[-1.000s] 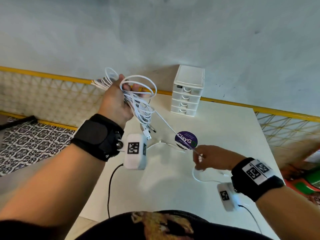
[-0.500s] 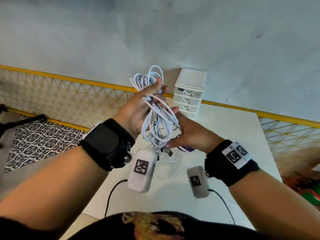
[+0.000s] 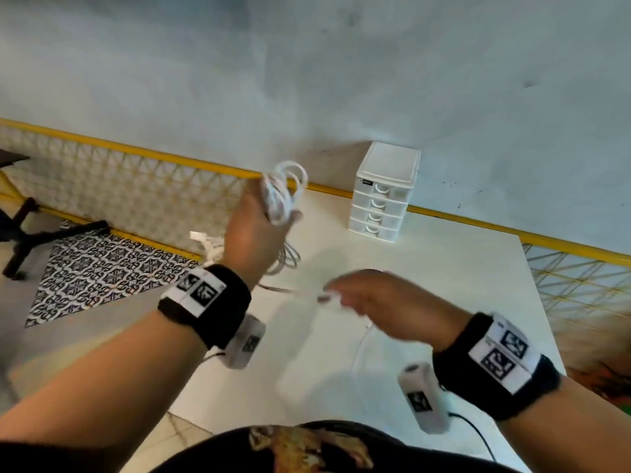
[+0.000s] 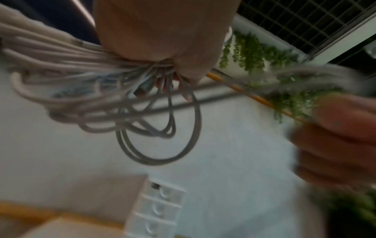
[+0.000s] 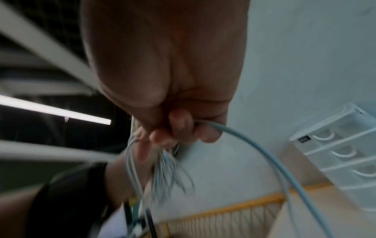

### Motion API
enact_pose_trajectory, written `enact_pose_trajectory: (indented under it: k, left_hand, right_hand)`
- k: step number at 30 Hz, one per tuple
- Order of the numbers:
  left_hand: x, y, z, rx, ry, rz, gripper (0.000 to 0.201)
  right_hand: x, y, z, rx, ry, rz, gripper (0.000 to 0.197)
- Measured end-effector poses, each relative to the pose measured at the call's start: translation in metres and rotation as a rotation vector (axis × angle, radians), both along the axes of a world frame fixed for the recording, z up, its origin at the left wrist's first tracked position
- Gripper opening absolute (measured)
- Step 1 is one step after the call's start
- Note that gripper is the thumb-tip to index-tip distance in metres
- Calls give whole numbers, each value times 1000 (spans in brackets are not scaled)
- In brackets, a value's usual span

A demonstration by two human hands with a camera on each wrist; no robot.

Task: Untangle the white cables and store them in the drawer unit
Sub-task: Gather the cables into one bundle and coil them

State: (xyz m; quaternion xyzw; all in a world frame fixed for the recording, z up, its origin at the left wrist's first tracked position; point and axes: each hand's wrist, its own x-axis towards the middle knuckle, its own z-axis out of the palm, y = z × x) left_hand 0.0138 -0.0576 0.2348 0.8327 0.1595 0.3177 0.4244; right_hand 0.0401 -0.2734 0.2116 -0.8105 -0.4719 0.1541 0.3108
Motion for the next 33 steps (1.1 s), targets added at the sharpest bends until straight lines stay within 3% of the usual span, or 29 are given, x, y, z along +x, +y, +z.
enact_pose_trajectory:
  k: [1,3,6,10,12,14,16,17,19,22,24,26,29,30,31,33]
  left_hand:
    - [-3,-12,-10,5,67,-68,48]
    - [-10,-36,-20,-175,117,-169,40]
    - [-17,-54,-20,-518,192,-364,66]
    - [-20,-56,-14,-445,381,-687,18]
    - [-18,-51,-18,-500,432,-714,20]
    - [-16,-44,-22,-772,356,-759,19]
    - [-15,-37,-18,-1127,166,-810,16]
    - [-14,-34,-16,-1209,77,-825,18]
    - [-15,-34,-11,-1245,3,-872,24]
    - [-16,-46,-4,-1316,4,-909,22]
    - [-15,-53,1,-1378,-37,-831,29]
    - [-9,-48,5,-1477,-170,-640,25]
    - [0,-27,14,-1298,-373,-193,19]
    - [1,-21,14,-1135,-447,-72,12]
    - [1,-17,14,-920,-509,5,22]
    - [-2,-17,8,-376,-442,-55,39]
  right_hand:
    - [7,5,14,105,-44,-90,21]
    - [20,12,32,151,-122,-244,10]
    - [24,15,34,80,-122,-305,9]
    - [25,12,32,243,-97,-368,17]
    - [31,11,34,375,-12,-417,34]
    - [37,8,36,469,116,-408,34]
    - [44,1,32,603,283,-355,21]
    - [45,-2,28,650,339,-341,15]
    - [41,-3,14,613,362,-362,14]
    - [19,8,-13,371,385,-364,18]
    - [5,13,-26,288,415,-315,18]
    - [-1,6,-34,225,427,-328,15]
    - [-4,-20,-45,7,349,-306,12]
    - [-6,-29,-47,-145,258,-231,14]
    - [-9,-36,-47,-288,183,-135,17]
    - [-16,-39,-33,-355,126,-4,22]
